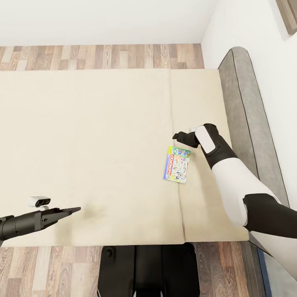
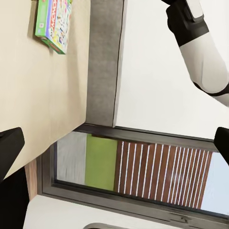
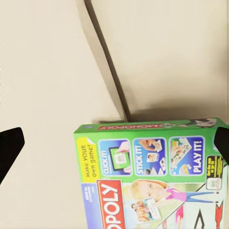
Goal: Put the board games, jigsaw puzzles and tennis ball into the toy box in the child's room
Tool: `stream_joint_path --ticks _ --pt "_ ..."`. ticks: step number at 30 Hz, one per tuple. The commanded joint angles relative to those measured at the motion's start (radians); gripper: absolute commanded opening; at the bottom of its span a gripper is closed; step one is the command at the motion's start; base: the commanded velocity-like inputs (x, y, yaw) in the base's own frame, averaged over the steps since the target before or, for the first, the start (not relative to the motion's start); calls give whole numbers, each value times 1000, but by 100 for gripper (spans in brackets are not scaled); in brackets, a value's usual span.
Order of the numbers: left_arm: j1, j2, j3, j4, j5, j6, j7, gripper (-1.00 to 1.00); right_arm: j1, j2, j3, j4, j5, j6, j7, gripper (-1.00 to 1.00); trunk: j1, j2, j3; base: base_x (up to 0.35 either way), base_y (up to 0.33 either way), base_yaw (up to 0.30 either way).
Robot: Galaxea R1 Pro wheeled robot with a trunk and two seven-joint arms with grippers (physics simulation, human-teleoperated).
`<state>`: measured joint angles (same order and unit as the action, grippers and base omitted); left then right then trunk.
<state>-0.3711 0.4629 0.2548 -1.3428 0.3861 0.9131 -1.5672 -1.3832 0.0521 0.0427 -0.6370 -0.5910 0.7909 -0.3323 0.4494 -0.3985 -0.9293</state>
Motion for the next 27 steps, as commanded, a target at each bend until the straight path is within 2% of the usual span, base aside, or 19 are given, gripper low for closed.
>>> stream_joint_path --ticks 1,10,14,27 --pt "0 0 0 -2 1 11 -4 100 0 -1 3 -1 -11 2 -10 100 1 -2 -1 0 0 0" --pt "-5 2 8 -22 11 21 -4 100 -1 -1 3 -7 -10 8 -34 100 1 -2 -4 0 0 0" --pt "-12 16 41 -44 23 58 -4 100 -16 -1 3 -6 -10 11 -46 100 1 -2 -8 0 0 0" --pt "-17 23 84 -59 37 85 -4 100 -39 -1 5 -2 -10 11 -51 100 1 -2 -22 0 0 0"
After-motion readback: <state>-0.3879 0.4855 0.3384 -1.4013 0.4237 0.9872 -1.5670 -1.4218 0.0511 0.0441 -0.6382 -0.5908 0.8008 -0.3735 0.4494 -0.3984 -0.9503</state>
